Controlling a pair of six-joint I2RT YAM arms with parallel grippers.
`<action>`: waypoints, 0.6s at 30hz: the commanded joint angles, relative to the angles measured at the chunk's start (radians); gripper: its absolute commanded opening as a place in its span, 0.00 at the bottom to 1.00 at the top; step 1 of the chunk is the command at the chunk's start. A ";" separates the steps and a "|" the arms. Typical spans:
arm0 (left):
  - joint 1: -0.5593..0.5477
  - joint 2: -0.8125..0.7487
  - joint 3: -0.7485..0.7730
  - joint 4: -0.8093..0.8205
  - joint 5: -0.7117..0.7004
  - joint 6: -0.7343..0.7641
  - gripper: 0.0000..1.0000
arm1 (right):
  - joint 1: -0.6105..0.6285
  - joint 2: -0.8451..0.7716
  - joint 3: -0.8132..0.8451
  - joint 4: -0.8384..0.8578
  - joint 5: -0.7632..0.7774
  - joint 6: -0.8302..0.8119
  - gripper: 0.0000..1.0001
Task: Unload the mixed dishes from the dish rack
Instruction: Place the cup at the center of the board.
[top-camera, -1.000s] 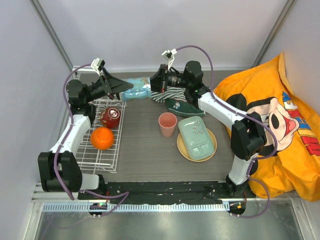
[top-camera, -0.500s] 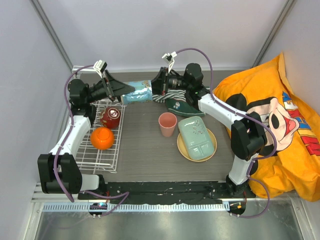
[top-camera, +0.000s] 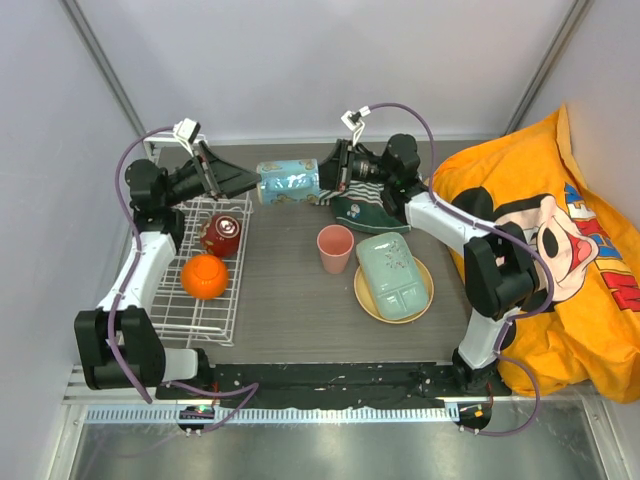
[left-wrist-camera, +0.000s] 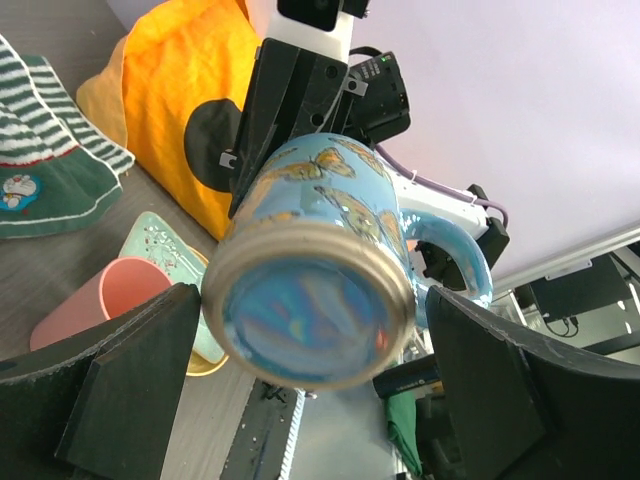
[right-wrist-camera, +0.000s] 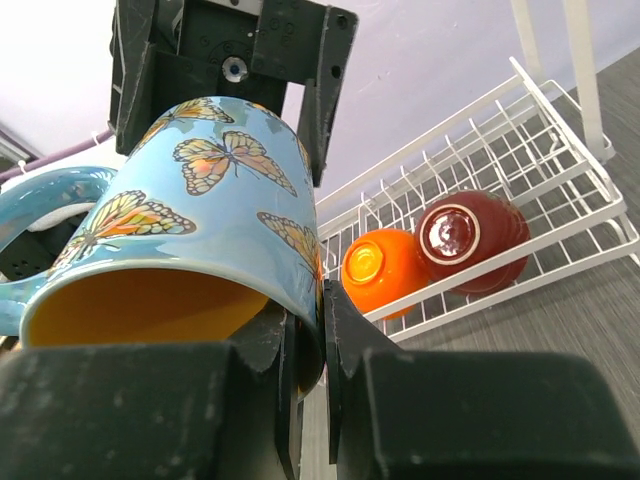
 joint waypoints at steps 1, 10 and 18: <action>0.018 -0.044 0.018 0.073 0.021 0.013 1.00 | -0.017 -0.078 0.001 0.167 0.005 0.101 0.01; 0.100 -0.040 0.066 0.015 0.050 0.083 1.00 | -0.021 -0.147 0.086 -0.457 0.020 -0.328 0.01; 0.169 -0.043 0.322 -1.126 -0.094 0.981 1.00 | -0.021 -0.250 0.225 -1.159 0.236 -0.842 0.01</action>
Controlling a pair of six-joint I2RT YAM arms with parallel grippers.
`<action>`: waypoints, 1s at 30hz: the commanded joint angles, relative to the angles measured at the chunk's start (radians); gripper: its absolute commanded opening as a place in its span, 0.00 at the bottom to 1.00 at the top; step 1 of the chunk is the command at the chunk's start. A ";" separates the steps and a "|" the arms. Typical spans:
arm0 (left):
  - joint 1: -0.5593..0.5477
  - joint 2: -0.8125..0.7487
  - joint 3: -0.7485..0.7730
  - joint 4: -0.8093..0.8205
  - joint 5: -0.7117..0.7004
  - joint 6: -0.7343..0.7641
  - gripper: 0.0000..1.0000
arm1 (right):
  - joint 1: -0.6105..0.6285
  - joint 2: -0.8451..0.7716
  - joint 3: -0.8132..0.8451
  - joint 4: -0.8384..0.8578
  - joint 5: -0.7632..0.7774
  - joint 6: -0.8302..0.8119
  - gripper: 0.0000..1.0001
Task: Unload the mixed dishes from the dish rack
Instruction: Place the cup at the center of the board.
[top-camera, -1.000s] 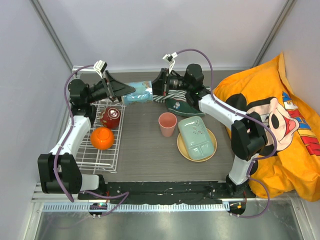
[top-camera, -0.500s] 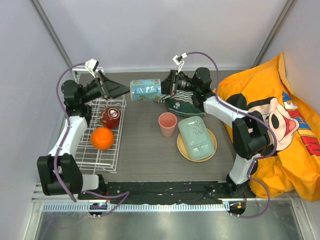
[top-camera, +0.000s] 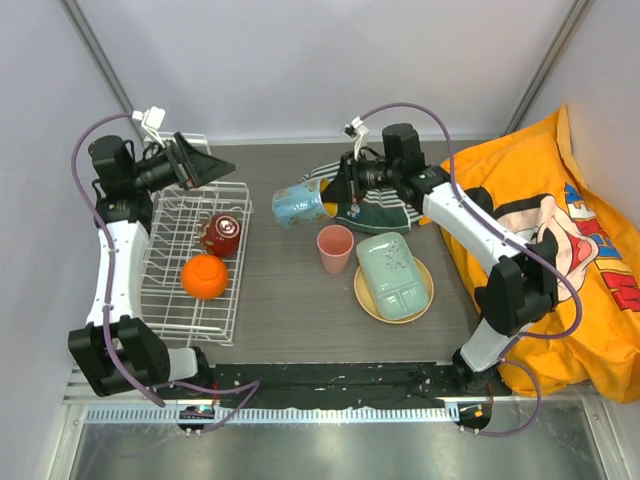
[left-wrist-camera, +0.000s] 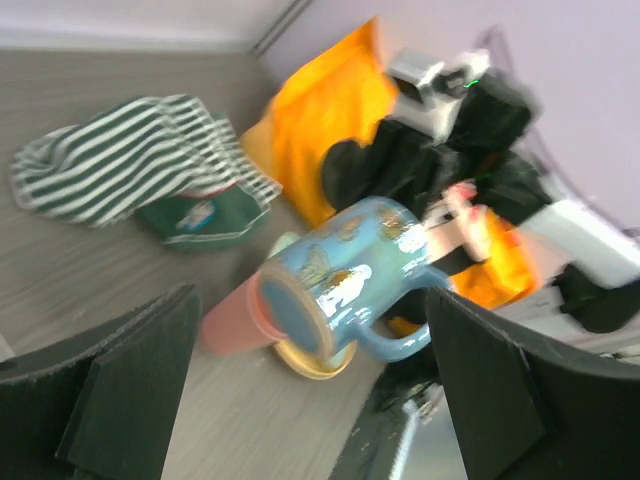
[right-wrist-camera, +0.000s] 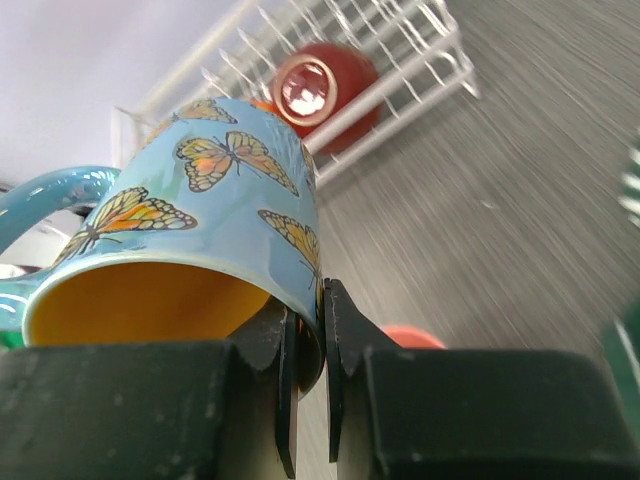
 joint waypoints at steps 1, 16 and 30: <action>0.005 -0.024 0.129 -0.643 -0.102 0.539 1.00 | 0.003 -0.150 0.116 -0.332 0.103 -0.266 0.01; 0.007 -0.092 0.162 -1.012 -0.489 0.937 0.98 | 0.151 -0.338 0.041 -0.819 0.413 -0.525 0.01; 0.007 -0.112 0.162 -1.086 -0.613 1.007 0.99 | 0.337 -0.210 -0.089 -0.772 0.711 -0.578 0.01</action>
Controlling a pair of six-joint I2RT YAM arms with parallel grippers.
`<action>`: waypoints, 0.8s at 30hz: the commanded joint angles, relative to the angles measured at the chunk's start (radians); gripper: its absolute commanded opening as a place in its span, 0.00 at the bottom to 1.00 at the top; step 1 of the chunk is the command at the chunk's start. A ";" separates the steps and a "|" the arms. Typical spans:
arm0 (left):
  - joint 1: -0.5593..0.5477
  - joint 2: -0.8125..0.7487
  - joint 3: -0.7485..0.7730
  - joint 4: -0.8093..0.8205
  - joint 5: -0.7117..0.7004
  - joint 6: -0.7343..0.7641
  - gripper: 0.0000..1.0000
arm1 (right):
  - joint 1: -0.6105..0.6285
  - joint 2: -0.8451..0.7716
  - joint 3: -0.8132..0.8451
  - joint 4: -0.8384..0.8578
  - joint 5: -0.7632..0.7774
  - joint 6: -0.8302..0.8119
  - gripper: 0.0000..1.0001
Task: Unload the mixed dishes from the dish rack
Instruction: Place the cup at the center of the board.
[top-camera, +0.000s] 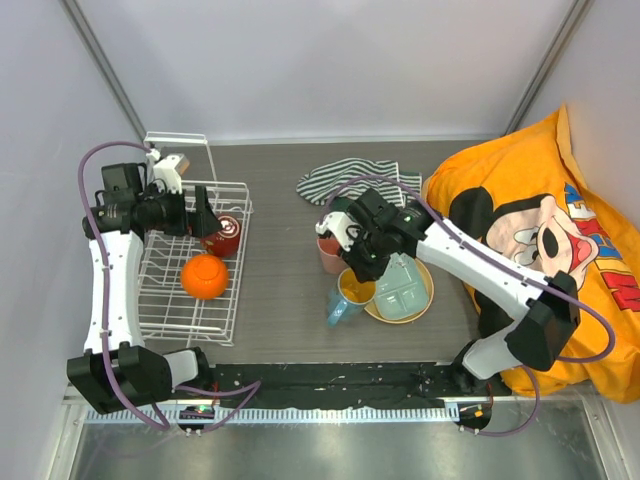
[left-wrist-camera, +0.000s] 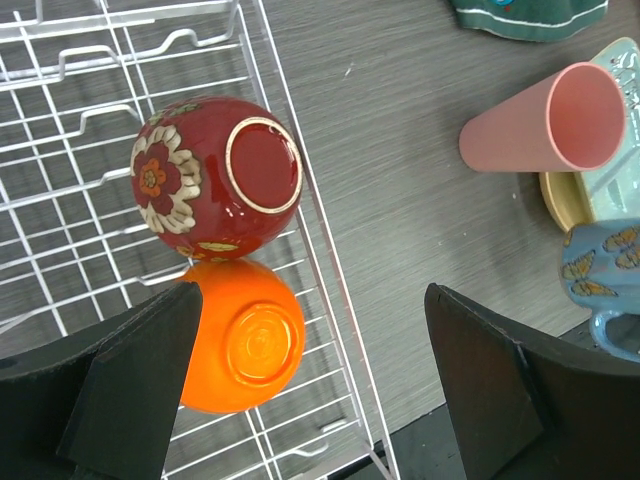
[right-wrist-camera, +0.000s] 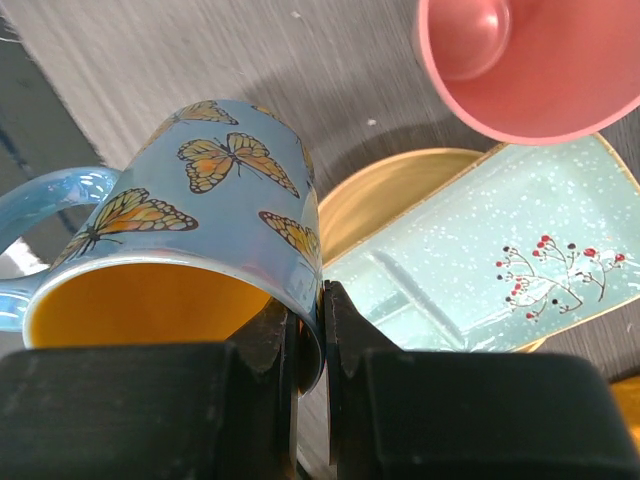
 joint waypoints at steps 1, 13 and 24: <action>0.000 -0.016 0.042 -0.019 -0.027 0.039 0.99 | 0.010 0.035 0.008 0.119 0.075 -0.001 0.01; 0.000 -0.007 0.012 -0.017 -0.040 0.074 0.99 | 0.048 0.162 0.007 0.183 0.135 0.000 0.01; 0.002 -0.022 0.001 -0.031 -0.051 0.102 0.99 | 0.081 0.223 0.017 0.194 0.140 0.007 0.01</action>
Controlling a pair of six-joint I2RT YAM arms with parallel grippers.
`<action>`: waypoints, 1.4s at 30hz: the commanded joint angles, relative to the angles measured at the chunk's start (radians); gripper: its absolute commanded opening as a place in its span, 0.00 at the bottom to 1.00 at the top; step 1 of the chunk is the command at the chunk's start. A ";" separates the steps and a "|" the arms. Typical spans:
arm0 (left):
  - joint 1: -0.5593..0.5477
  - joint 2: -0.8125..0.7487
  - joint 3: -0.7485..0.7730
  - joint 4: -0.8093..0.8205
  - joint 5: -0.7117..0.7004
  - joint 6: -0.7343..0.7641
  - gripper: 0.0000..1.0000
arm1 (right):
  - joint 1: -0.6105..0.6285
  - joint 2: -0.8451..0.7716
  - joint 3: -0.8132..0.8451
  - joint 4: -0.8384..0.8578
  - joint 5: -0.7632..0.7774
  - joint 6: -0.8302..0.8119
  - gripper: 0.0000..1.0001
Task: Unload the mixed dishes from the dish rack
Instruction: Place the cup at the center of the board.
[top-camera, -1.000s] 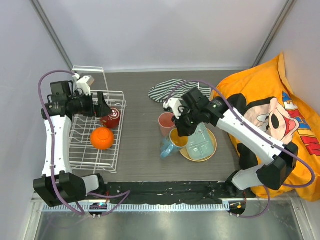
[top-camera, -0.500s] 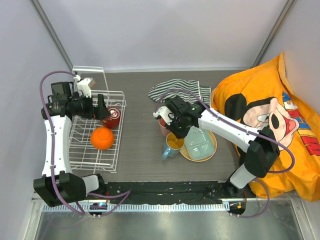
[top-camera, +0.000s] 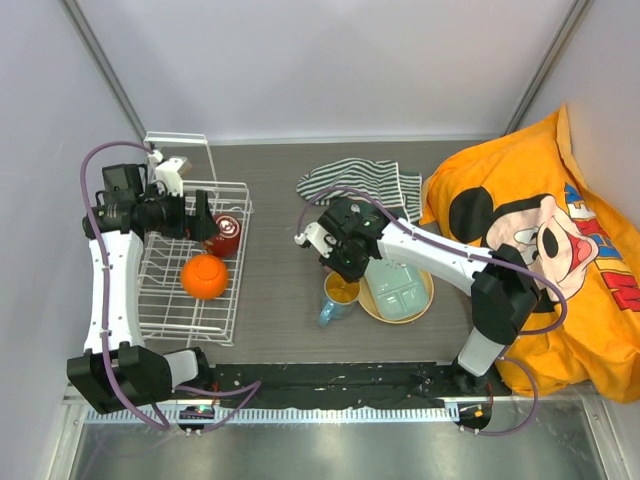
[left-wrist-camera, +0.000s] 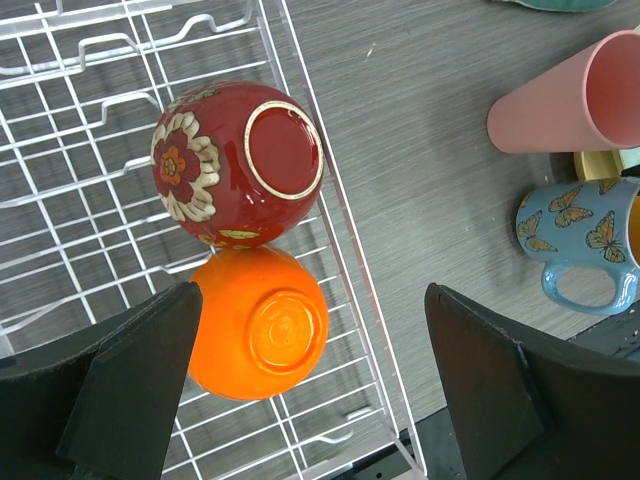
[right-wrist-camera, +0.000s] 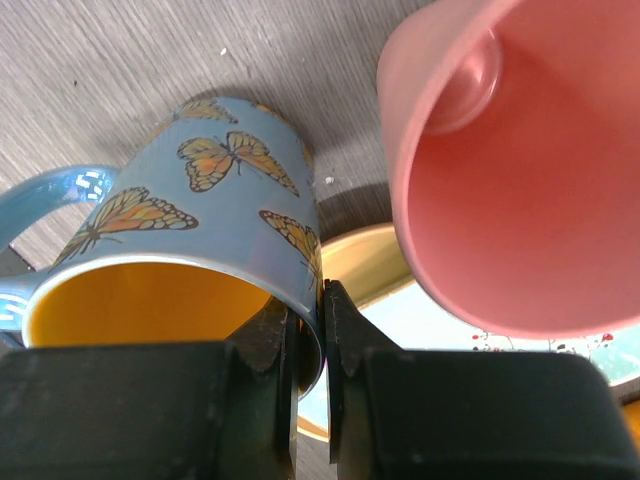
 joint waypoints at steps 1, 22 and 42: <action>0.000 -0.023 -0.002 -0.005 -0.005 0.030 0.99 | 0.015 -0.005 0.034 0.046 -0.010 0.009 0.01; 0.000 -0.054 -0.035 -0.015 -0.065 0.082 1.00 | 0.030 0.000 0.116 0.026 0.022 0.000 0.41; 0.000 -0.079 -0.103 -0.133 -0.221 0.259 1.00 | 0.028 -0.246 0.087 0.007 0.105 -0.005 0.76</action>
